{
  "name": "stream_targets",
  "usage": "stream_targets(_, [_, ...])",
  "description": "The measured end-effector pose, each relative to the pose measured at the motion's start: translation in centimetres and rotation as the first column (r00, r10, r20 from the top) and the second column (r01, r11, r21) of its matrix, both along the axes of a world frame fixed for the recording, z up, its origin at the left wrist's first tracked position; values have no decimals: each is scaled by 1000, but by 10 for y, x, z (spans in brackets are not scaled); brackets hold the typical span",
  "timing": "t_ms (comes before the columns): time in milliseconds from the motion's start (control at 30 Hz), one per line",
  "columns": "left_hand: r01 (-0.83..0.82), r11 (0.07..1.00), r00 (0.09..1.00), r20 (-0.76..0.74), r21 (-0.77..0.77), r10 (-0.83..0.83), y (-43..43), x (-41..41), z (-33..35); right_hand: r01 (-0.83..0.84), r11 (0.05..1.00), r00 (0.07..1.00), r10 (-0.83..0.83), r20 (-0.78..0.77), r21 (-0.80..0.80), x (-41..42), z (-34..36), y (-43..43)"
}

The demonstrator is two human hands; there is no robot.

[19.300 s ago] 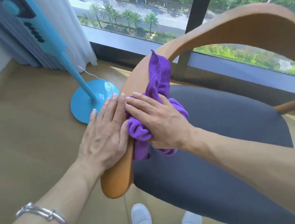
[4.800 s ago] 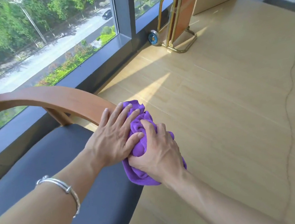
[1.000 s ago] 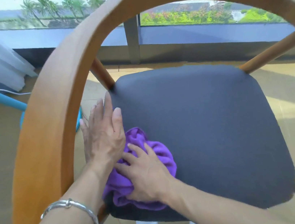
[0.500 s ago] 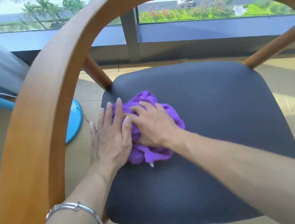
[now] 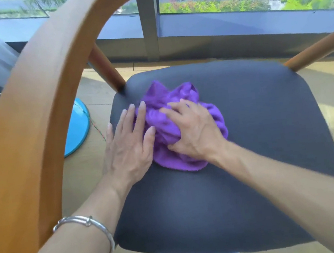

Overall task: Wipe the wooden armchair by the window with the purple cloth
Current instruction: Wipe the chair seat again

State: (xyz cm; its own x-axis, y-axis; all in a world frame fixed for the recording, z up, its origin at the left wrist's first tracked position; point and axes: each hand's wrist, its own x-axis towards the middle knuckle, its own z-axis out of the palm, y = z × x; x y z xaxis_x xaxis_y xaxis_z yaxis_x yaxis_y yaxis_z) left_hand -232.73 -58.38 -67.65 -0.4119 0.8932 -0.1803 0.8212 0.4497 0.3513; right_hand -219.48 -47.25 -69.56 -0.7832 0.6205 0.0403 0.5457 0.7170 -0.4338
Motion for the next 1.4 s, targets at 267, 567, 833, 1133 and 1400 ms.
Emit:
stream_targets(267, [3, 994, 1000, 8, -113, -2, 0, 7, 0, -82, 995, 982, 70, 177, 58, 70, -3, -111])
stream_targets(567, [-37, 981, 989, 132, -189, 62, 2, 1, -2, 67, 997, 995, -69, 71, 33, 1, 1, 15])
stream_targets(833, [-60, 992, 978, 192, -111, 80, -8, 5, -20, 221, 973, 964, -228, 138, 65, -16, -2, 69])
stream_targets(1133, [-62, 996, 970, 230, -60, 74, 2, 16, -5, -18, 999, 1000, 17, 3, 50, 98, -1, -75])
stream_targets(1400, [181, 943, 978, -48, -278, -202, -9, 29, -30, -78, 991, 993, 87, -77, 112, 96, -11, -32])
